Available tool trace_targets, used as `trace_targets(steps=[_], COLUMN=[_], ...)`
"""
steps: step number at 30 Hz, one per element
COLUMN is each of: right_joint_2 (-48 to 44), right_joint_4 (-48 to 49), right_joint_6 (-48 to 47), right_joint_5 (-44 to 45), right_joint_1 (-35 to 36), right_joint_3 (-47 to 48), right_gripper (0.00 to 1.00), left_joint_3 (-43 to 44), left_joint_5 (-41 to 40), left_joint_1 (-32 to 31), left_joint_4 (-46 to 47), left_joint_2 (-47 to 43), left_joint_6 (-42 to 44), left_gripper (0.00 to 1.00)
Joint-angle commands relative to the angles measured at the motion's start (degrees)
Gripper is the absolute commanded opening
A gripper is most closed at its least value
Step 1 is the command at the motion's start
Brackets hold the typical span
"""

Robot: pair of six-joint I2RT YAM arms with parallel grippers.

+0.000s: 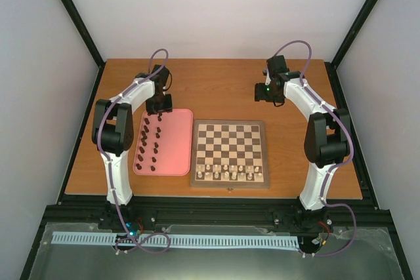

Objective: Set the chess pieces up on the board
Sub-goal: Pick up the chess piece from the storage box.

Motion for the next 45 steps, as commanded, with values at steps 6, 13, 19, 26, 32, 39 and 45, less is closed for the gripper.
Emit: trace_targets(steps=[6, 13, 19, 26, 32, 39, 45], right_joint_2=[-1.7, -1.1, -0.5, -0.5, -0.1, 0.0, -0.4], right_joint_4=[0.8, 0.8, 0.2, 0.0, -0.2, -0.2, -0.3], right_joint_6=[-0.6, -0.6, -0.6, -0.8, -0.7, -0.8, -0.8], right_joint_5=[-0.5, -0.7, -0.7, -0.5, -0.6, -0.3, -0.1], right_joint_1=[-0.4, -0.6, -0.6, -0.6, -0.6, -0.6, -0.7], right_joint_3=[-0.9, -0.7, -0.4, -0.2, -0.1, -0.1, 0.0], right_gripper=[0.7, 0.7, 0.7, 0.7, 0.7, 0.7, 0.7], left_joint_3=[2.5, 3.2, 3.9, 2.6, 2.1, 2.4, 4.3], left_joint_5=[-2.4, -1.9, -0.5, -0.3, 0.0, 0.2, 0.3], left_joint_1=[1.8, 2.3, 2.3, 2.3, 2.3, 2.3, 2.2], left_joint_4=[0.6, 0.7, 0.6, 0.5, 0.6, 0.1, -3.1], left_joint_2=[3.3, 3.7, 4.3, 3.9, 3.7, 3.4, 1.4], left_joint_6=[-1.3, -0.9, -0.7, -0.3, -0.2, 0.1, 1.4], left_gripper=[0.48, 0.41, 0.26, 0.25, 0.15, 0.01, 0.01])
